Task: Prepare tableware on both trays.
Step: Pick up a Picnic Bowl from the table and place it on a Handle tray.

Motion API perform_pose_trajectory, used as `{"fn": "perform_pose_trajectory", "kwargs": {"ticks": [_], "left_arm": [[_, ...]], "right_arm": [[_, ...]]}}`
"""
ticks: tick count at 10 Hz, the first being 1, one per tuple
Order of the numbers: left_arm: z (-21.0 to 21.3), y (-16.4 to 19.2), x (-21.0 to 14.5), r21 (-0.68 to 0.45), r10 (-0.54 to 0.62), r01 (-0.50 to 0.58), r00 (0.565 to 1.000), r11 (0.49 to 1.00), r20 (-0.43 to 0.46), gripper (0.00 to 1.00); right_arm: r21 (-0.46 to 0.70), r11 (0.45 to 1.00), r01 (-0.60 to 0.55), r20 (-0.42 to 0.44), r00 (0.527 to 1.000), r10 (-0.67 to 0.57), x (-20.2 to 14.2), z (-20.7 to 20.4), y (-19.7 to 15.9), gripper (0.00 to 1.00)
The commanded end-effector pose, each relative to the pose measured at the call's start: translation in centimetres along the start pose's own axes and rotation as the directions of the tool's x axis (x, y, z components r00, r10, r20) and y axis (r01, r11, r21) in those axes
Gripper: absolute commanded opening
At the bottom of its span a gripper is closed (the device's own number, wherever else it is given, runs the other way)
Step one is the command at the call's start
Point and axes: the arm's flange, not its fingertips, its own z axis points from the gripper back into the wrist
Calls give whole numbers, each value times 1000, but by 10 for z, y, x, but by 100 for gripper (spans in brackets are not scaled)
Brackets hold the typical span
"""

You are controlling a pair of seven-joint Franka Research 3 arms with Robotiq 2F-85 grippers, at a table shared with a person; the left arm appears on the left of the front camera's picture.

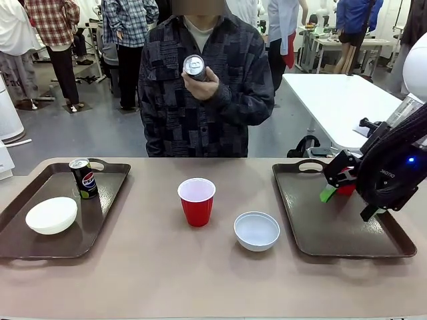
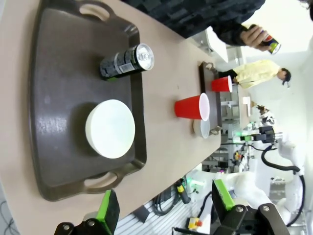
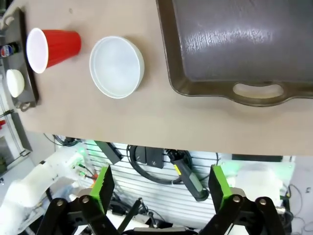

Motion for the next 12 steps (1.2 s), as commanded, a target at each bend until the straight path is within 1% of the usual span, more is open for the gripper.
{"fn": "perform_pose_trajectory", "kwargs": {"ticks": [1,2,3,4,6,7,8,9,10,11,12], "left_arm": [[0,-3,-3,-6,5,-5,1000,1000,0,100],[0,-3,-3,-6,5,-5,1000,1000,0,100],[0,-3,-3,-6,5,-5,1000,1000,0,100],[0,-3,-3,-6,5,-5,1000,1000,0,100],[0,-3,-3,-6,5,-5,1000,1000,0,100],[0,-3,-3,-6,5,-5,1000,1000,0,100],[0,-3,-3,-6,5,-5,1000,1000,0,100],[0,-3,-3,-6,5,-5,1000,1000,0,100],[0,-3,-3,-6,5,-5,1000,1000,0,100],[0,-3,-3,-6,5,-5,1000,1000,0,100],[0,-3,-3,-6,5,-5,1000,1000,0,100]], "right_arm": [[-22,1000,9,30,1000,-8,-2,4,2,100],[-22,1000,9,30,1000,-8,-2,4,2,100],[-2,1000,-4,6,1000,4,-1,2,0,100],[-56,998,-8,70,997,12,4,-11,9,100],[-123,992,-22,167,985,42,25,-42,25,100],[-133,990,-42,192,979,67,36,-57,27,100],[-150,987,-64,246,964,100,46,-72,29,100],[-161,983,-87,269,954,129,53,-84,32,100],[-183,980,-80,235,964,123,51,-92,30,100],[-194,979,-70,192,975,108,29,-81,24,100],[-148,985,-91,13,995,94,-32,-41,12,100]]}}
